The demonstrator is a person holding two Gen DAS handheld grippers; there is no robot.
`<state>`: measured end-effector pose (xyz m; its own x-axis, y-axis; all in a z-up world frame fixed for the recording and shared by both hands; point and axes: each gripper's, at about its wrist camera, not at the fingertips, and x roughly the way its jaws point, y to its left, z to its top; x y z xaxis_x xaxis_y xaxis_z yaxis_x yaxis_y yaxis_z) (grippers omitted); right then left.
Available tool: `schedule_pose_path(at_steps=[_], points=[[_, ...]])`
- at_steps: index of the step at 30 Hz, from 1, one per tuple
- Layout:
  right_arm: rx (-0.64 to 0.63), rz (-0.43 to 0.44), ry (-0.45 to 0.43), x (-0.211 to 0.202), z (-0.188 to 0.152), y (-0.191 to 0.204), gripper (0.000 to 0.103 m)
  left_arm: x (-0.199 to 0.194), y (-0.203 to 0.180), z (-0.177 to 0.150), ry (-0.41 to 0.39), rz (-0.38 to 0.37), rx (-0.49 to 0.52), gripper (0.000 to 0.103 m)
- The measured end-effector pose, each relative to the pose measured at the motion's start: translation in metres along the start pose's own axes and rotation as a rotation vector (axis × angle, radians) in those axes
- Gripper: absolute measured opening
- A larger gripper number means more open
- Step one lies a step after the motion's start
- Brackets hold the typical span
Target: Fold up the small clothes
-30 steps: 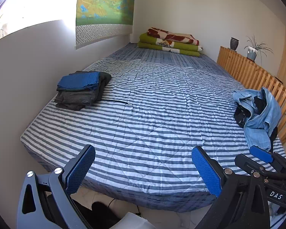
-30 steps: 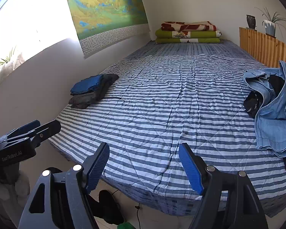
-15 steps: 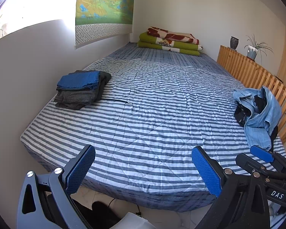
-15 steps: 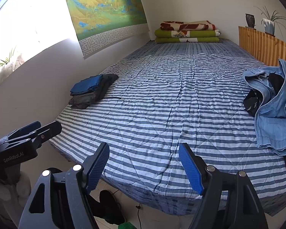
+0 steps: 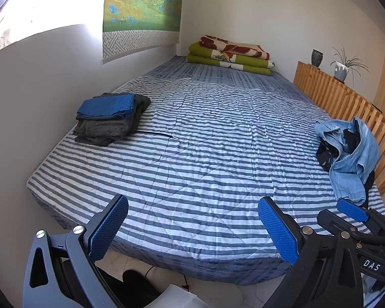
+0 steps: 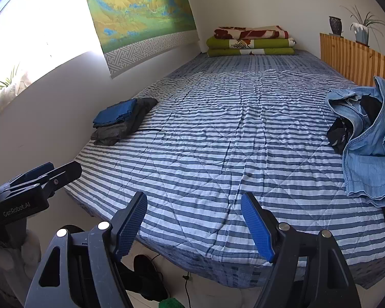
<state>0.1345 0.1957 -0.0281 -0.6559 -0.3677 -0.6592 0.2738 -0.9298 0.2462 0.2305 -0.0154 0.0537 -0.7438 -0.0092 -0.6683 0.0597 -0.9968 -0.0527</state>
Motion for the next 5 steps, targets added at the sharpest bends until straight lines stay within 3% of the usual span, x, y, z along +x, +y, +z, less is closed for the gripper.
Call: schedule_pose_path(at_steps=[5], points=[[-0.002, 0.0, 0.005, 0.0009, -0.0018, 0.0007, 0.072, 0.0012, -0.0019, -0.0013, -0.009, 0.002, 0.015, 0.102]])
